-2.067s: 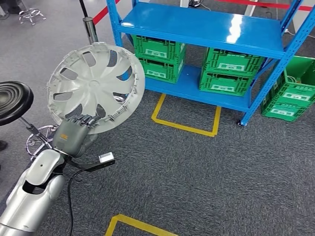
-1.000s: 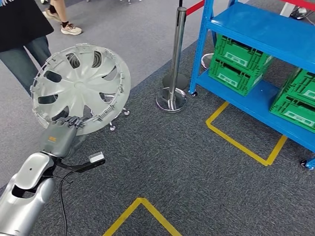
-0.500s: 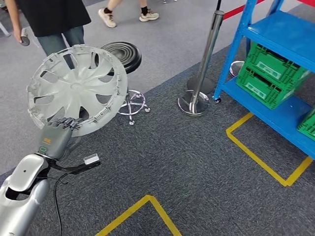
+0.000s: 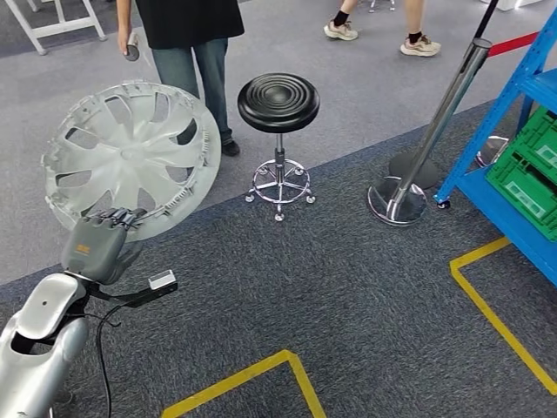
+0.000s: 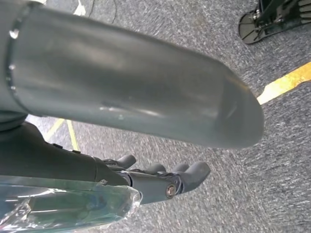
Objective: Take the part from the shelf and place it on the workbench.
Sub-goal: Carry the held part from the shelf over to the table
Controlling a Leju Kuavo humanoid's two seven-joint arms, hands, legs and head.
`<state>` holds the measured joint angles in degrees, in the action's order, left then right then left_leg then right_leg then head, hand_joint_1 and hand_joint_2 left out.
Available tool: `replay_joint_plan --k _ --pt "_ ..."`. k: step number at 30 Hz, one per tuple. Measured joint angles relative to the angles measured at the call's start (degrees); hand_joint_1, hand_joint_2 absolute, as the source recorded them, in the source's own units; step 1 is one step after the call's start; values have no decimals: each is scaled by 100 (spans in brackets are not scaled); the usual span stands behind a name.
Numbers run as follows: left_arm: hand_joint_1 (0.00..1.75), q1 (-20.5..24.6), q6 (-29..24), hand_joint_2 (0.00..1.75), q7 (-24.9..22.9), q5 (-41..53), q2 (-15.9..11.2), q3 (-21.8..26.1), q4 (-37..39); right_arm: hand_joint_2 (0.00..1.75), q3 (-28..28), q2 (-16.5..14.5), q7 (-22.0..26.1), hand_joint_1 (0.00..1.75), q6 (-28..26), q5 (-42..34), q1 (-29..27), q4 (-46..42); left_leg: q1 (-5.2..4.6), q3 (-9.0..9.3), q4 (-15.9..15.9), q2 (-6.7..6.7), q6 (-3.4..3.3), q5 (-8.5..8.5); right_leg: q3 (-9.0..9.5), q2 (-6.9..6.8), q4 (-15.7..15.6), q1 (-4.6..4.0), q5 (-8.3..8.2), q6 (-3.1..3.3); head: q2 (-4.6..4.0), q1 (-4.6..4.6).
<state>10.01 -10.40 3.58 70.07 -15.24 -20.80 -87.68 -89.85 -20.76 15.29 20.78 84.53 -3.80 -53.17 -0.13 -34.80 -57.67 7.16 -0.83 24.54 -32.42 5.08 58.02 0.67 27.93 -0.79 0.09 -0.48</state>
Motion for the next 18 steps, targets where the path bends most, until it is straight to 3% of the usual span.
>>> replay_joint_plan --k 1,2,4,6,8,9,10,12,14,16,17,18 --pt "175 -6 -1 175 1 0 -9 6 -1 0 -1 -1 4 0 4 6 0 1 17 -22 3 72 37 -15 28 -63 -34 -1 -1 11 0 1" --pt "175 -26 -1 175 1 0 -21 13 -1 0 -1 -2 6 0 6 13 3 3 22 -39 -14 53 69 -5 45 -131 -57 0 -16 33 0 1" --pt "175 -56 0 175 6 0 -50 24 -1 0 1 -3 7 0 -16 27 10 5 17 -182 -308 -218 128 182 89 -286 -108 11 -33 89 0 -23" --pt "175 -70 -2 175 12 0 -61 31 -1 0 2 -2 7 0 -40 40 5 10 39 -528 -1005 -552 184 527 112 -452 -121 3 -18 128 0 -46" --pt "175 -98 -4 175 12 0 -73 45 -1 0 2 -2 7 0 -43 50 1 15 84 -812 -1554 -648 230 680 125 -624 -120 -3 6 135 0 -50" --pt "175 -118 -5 175 11 0 -84 57 -1 0 2 -2 7 0 -42 53 0 17 105 -816 -1557 -672 248 605 138 -706 -119 -3 21 127 0 -51" --pt "175 -138 -5 175 11 -1 -96 70 -1 0 2 -2 5 0 -42 56 2 19 122 -703 -1342 -715 260 440 159 -785 -118 -2 40 111 0 -52" --pt "175 -162 -7 175 12 -7 -112 95 -1 0 2 -3 -8 0 -45 65 4 22 118 -301 -610 -940 271 104 209 -928 -110 -17 93 57 0 -54" --pt "175 -165 -24 175 17 -19 -119 120 -2 0 2 -3 -17 0 -52 81 7 26 79 -66 -152 -1122 207 16 243 -1061 -93 -54 154 -9 0 -44" --pt "175 -191 -50 175 22 -29 -130 157 -3 0 2 -2 -12 0 -56 103 21 30 48 -59 -84 -1055 104 54 279 -1201 -95 -69 196 -63 0 -29" --pt "175 -213 -57 175 22 -33 -139 179 -4 0 2 -2 -3 0 -53 113 36 33 48 -59 -75 -986 65 52 287 -1213 -88 -55 228 -94 0 -26" --pt "175 -228 -62 175 22 -34 -149 198 -6 0 3 -3 8 0 -49 121 50 36 49 -55 -66 -916 24 49 263 -1129 -13 -38 300 -118 0 -20"
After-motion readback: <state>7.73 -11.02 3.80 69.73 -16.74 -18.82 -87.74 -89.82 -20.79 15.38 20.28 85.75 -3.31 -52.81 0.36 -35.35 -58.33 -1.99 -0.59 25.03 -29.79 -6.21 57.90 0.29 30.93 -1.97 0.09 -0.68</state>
